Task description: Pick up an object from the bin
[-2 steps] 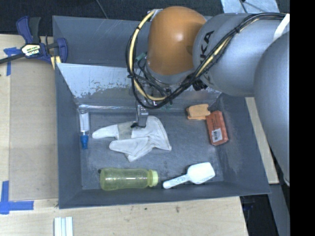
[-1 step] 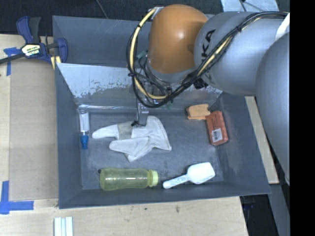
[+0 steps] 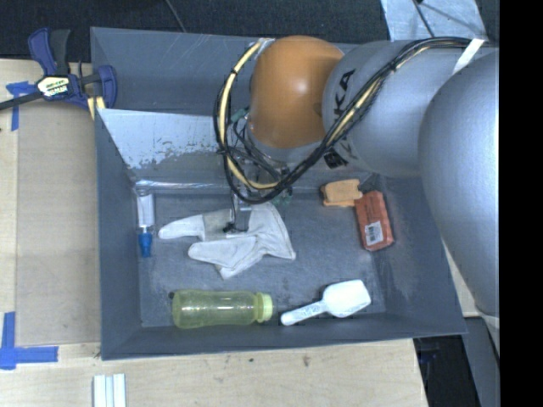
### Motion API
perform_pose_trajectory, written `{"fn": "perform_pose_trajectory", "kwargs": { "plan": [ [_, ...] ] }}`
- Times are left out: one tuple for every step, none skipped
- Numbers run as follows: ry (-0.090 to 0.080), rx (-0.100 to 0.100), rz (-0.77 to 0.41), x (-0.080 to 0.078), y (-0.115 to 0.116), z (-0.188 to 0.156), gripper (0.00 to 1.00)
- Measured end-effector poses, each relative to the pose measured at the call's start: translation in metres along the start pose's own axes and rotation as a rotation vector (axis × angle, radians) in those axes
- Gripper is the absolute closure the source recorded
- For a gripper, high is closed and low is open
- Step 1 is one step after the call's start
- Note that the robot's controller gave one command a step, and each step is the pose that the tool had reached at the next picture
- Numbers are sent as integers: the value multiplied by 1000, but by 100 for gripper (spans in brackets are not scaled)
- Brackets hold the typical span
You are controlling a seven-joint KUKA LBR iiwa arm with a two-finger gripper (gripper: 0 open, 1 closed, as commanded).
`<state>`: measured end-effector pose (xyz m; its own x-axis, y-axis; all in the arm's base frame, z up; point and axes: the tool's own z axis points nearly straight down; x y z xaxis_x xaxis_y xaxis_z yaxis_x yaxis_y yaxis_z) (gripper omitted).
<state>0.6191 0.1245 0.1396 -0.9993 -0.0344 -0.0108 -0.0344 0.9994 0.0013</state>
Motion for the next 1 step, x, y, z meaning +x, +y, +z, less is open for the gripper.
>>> {"fn": "perform_pose_trajectory", "kwargs": {
  "plan": [
    [13,1,-16,2,11,37,0]
  ]
}}
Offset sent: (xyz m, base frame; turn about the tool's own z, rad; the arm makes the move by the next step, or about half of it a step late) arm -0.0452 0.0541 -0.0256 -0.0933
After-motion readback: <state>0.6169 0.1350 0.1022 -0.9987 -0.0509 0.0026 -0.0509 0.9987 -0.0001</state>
